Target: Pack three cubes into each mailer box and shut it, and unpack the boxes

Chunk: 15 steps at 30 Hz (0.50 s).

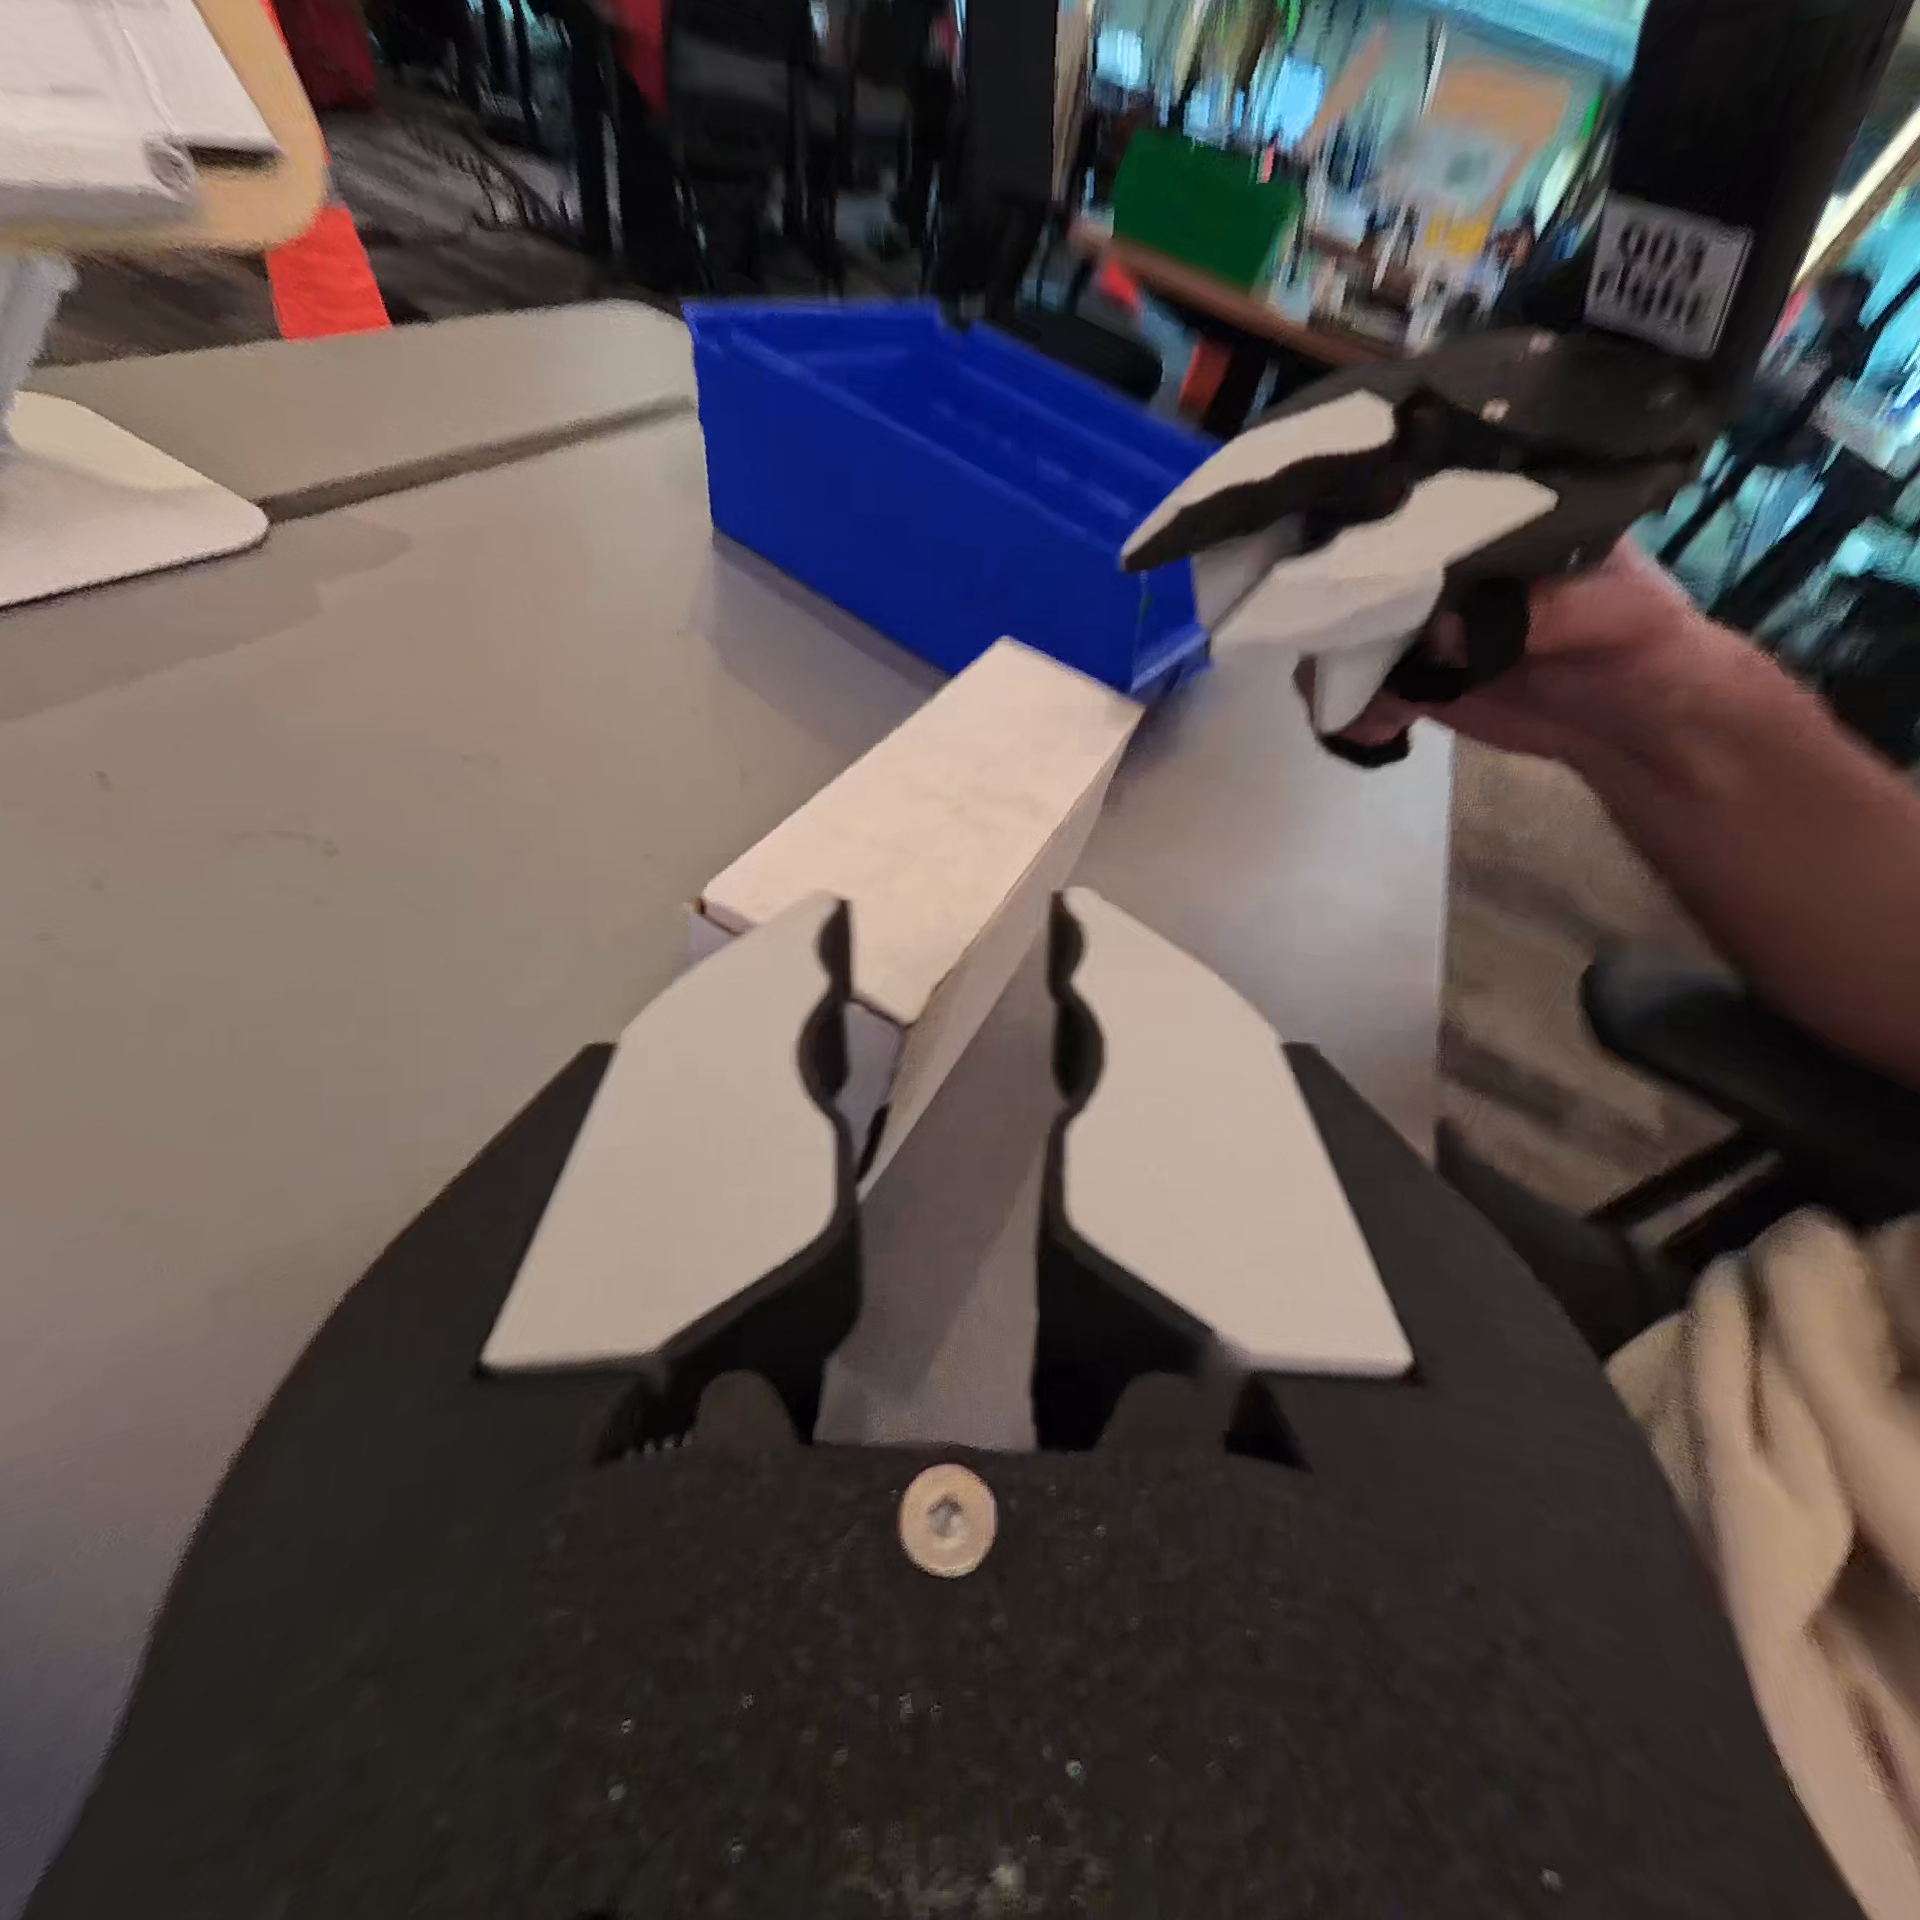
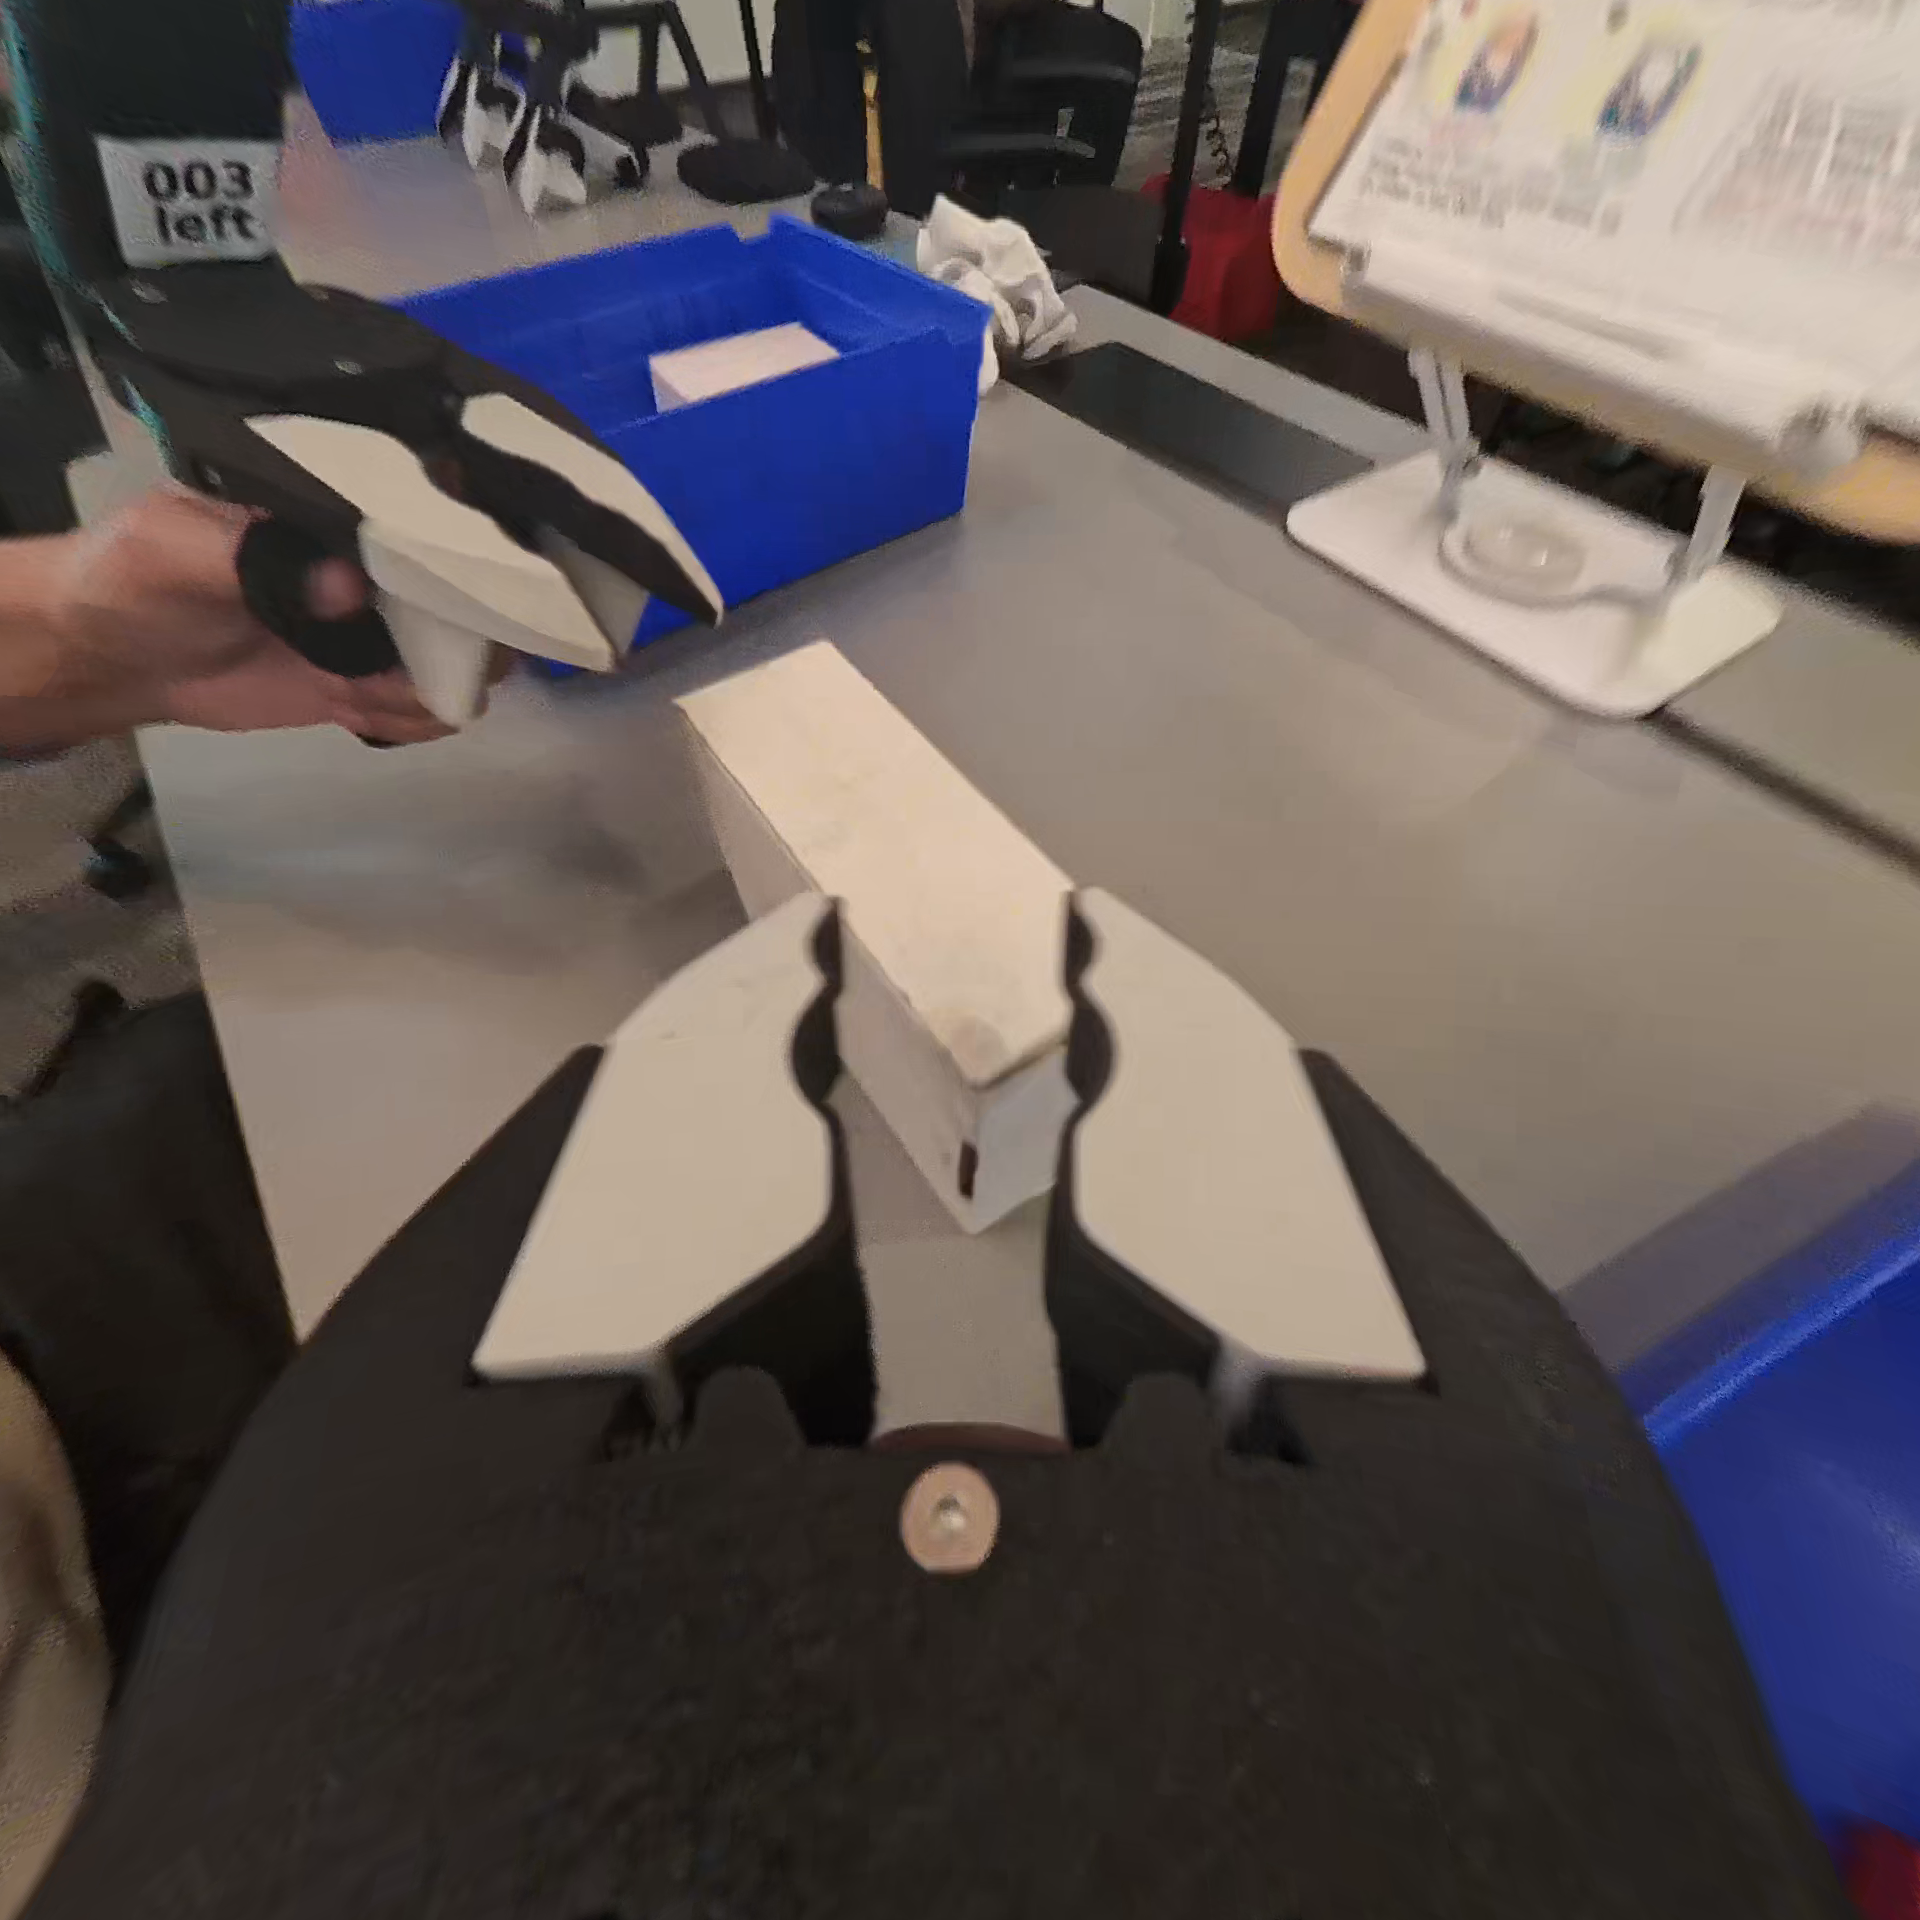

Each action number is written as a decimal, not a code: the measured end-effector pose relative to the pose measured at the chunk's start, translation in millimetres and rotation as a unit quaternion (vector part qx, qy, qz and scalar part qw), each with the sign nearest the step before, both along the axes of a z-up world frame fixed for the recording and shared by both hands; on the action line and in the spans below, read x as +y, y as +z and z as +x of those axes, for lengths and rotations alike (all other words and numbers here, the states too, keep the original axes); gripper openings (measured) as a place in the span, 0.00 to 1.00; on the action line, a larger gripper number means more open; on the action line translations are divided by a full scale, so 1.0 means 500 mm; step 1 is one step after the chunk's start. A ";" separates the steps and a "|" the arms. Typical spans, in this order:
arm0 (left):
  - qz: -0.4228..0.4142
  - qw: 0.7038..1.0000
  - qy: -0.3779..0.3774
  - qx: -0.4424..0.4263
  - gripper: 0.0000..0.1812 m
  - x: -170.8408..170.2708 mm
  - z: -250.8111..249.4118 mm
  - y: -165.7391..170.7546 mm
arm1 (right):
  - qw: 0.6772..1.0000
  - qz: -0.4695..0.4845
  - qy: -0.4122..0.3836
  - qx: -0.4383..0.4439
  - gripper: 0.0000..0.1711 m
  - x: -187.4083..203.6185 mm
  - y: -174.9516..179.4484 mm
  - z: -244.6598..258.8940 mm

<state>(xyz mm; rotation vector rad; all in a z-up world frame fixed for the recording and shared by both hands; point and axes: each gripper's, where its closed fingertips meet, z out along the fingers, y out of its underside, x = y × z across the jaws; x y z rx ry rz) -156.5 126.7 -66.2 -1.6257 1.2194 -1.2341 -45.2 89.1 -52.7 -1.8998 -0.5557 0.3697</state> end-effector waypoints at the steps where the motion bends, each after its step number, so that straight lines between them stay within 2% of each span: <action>1: -0.015 1.000 0.009 -0.023 0.18 -0.006 -0.010 0.013 | 0.999 -0.005 0.018 -0.039 0.29 0.003 0.008 -0.010; 2: -0.025 0.999 0.019 -0.039 0.23 -0.011 -0.022 0.019 | 0.994 -0.030 0.052 -0.086 0.29 0.003 0.000 -0.025; 5: -0.023 0.998 0.047 -0.042 0.22 -0.026 -0.050 -0.005 | 0.961 -0.120 0.123 -0.215 0.43 0.012 -0.048 -0.062; 8: -0.022 0.999 0.035 -0.006 0.21 -0.048 -0.060 -0.060 | 0.921 -0.150 0.150 -0.325 0.51 0.055 -0.088 -0.076; 10: -0.010 0.999 0.030 0.024 0.21 -0.052 -0.062 -0.091 | 0.899 -0.171 0.155 -0.371 0.51 0.086 -0.108 -0.083; 11: -0.004 0.999 0.025 0.032 0.21 -0.056 -0.061 -0.099 | 0.888 -0.184 0.159 -0.389 0.48 0.095 -0.122 -0.087; 12: -0.002 0.999 0.022 0.039 0.21 -0.058 -0.062 -0.104 | 0.874 -0.202 0.170 -0.407 0.41 0.097 -0.136 -0.089; 15: 0.009 0.999 0.020 0.045 0.21 -0.061 -0.073 -0.108 | 0.859 -0.179 0.170 -0.449 0.39 0.096 -0.117 -0.092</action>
